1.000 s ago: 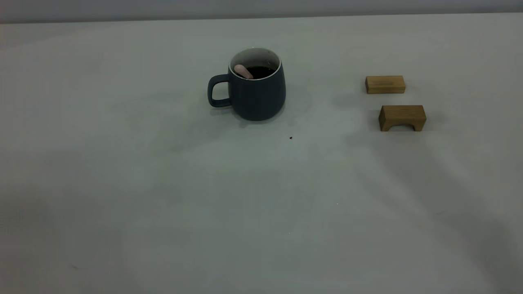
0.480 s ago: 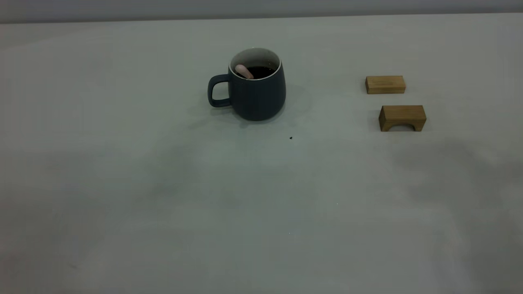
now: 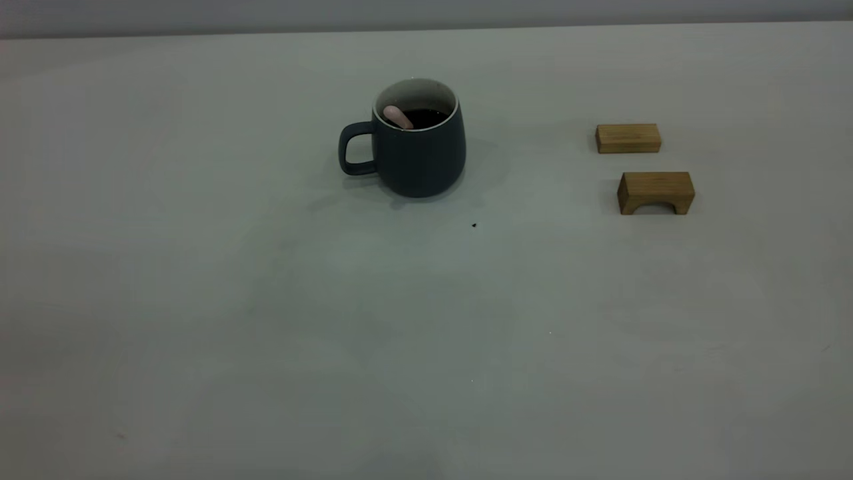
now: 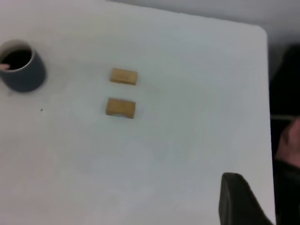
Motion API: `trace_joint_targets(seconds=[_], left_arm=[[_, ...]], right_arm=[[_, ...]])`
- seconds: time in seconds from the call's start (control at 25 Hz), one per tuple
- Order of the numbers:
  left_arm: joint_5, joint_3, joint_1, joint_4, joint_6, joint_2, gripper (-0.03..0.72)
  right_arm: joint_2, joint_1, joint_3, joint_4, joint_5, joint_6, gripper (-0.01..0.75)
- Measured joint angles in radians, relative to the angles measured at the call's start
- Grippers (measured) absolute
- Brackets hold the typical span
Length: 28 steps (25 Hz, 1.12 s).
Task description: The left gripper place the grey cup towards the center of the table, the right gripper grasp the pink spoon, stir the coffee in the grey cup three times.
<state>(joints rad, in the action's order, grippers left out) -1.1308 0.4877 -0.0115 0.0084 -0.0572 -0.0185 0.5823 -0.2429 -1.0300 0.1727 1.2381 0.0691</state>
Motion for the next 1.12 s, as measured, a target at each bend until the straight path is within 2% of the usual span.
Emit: trace_joint_targets(seconds=[0.24, 0.4, 0.8, 1.12], left_arm=[[0.0, 0.0, 0.0, 0.0, 0.0, 0.0, 0.528], [0.0, 0.0, 0.0, 0.0, 0.0, 0.0, 0.528], [0.0, 0.0, 0.0, 0.0, 0.0, 0.0, 0.528], [0.0, 0.0, 0.0, 0.0, 0.0, 0.0, 0.528]], right_arm=[[-0.302, 0.185, 0.215, -0.069, 0.0, 0.018, 0.241], [-0.452, 0.252, 0.351, -0.097, -0.005, 0.019, 0.241], [-0.563, 0.264, 0.552, -0.106, -0.084, 0.019, 0.241], [-0.563, 0.265, 0.56, -0.106, -0.099, 0.018, 0.241]])
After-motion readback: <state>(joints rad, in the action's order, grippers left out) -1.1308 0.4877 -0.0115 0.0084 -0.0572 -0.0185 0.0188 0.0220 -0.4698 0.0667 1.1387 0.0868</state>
